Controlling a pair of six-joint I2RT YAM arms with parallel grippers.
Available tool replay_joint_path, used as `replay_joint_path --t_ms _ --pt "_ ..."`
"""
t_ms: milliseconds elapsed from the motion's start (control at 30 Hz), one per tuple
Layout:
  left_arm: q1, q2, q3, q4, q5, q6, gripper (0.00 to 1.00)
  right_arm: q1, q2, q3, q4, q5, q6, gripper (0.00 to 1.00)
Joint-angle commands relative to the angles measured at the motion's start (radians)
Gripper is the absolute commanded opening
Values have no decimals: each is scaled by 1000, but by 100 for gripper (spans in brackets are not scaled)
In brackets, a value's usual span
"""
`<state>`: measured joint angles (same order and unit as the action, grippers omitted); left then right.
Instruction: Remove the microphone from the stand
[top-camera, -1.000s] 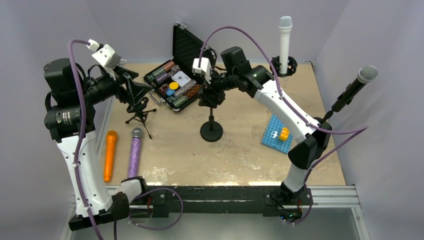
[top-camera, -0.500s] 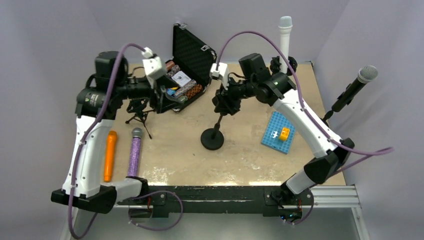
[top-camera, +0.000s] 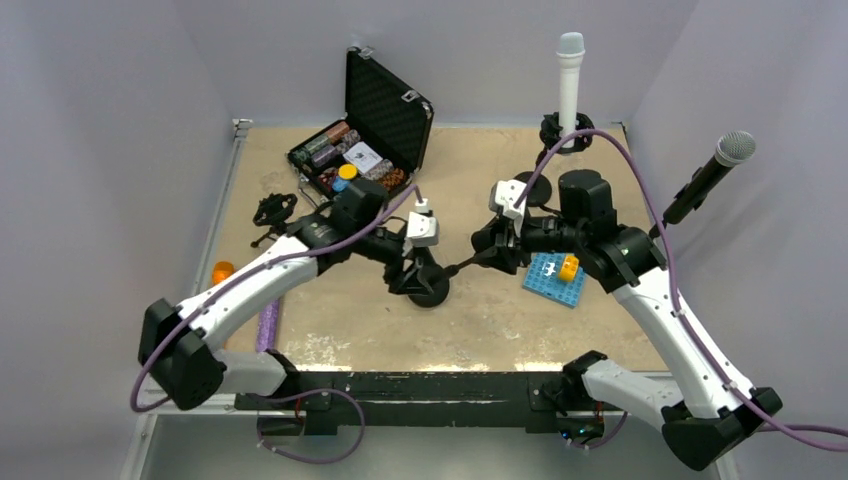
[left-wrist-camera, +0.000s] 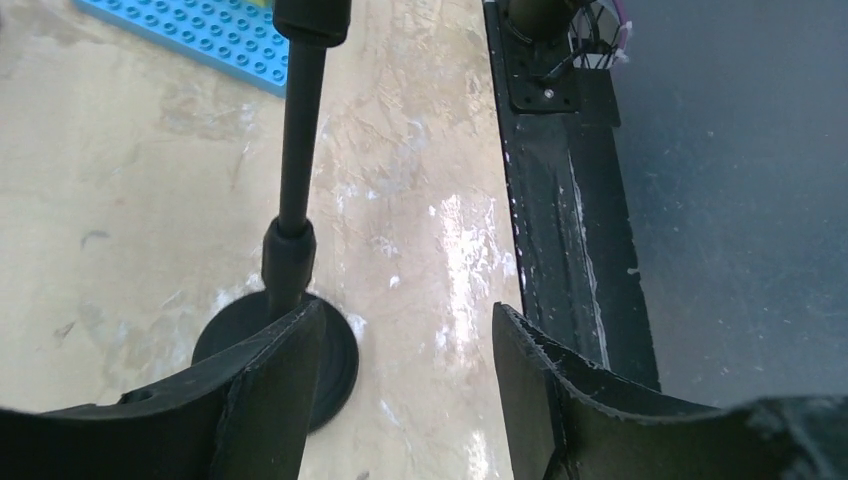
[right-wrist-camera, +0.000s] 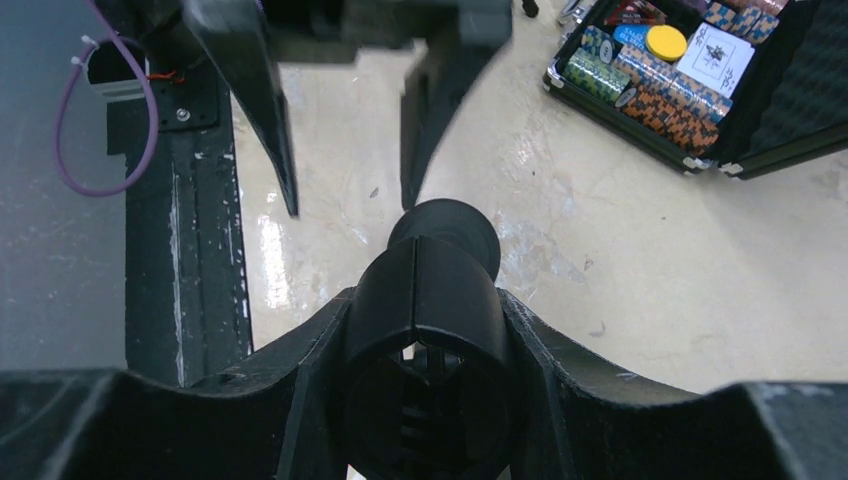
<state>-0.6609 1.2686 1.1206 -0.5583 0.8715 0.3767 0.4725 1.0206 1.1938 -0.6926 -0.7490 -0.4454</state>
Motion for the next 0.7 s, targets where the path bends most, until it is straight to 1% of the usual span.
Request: replay_joint_path --t_ms 0,67,167,233,300,367,467,667 --pt "-46 137 10 286 42 17 66 2 -39 -43 4 -33 -73 14" --pt "-46 218 65 250 94 83 66 2 -66 -62 -7 -34 -110 14" --pt "-46 317 153 161 120 194 66 2 -94 -76 -43 -41 -175 14" --pt "-46 361 180 148 122 213 66 2 -97 -75 -65 -42 -202 14" --pt "-46 391 188 160 123 222 66 1 -99 -66 -94 -33 -240 14" --pt "-47 425 199 159 139 226 65 2 -99 -63 -97 -31 -243 14" --pt "-56 463 218 105 157 267 61 2 -98 -66 -81 -31 -222 14" --pt "-62 458 158 123 117 302 54 1 -105 -76 -65 -15 -201 14"
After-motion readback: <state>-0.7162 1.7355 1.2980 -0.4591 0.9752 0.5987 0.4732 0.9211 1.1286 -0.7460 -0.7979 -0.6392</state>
